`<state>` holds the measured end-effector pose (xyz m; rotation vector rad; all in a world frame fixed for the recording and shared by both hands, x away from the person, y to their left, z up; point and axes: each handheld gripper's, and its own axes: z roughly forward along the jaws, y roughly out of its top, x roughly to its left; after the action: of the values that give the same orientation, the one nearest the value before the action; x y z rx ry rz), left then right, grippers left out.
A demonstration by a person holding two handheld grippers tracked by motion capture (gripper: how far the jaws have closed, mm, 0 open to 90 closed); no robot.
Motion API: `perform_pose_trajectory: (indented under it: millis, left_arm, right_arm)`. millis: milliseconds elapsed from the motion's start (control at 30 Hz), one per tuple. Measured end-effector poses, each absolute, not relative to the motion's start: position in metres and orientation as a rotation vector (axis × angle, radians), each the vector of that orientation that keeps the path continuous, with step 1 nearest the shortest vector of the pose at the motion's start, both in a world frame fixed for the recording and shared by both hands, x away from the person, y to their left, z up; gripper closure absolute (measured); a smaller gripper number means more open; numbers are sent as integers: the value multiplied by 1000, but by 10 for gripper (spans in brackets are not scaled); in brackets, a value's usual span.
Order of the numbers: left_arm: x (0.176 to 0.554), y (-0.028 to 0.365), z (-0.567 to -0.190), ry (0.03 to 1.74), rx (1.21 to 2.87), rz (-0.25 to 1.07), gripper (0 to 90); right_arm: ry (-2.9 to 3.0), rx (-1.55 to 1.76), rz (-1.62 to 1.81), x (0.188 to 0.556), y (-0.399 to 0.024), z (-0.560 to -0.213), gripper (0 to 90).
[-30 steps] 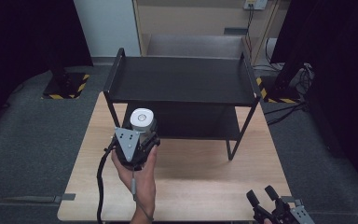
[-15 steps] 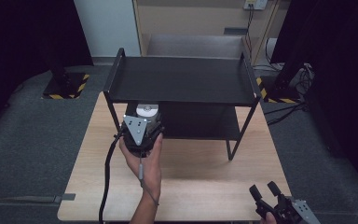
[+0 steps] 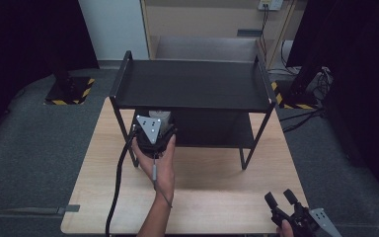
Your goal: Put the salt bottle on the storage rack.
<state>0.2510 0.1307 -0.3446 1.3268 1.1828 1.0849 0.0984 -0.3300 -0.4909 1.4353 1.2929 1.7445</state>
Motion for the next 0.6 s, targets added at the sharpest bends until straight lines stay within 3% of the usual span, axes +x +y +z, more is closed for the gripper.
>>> perform_pose_trajectory:
  millis: [600]
  left_arm:
    - [266, 126, -351, 1193, 1296, 1119, 302]
  right_arm:
    - [1292, 1449, 1736, 101, -330, -492, 94]
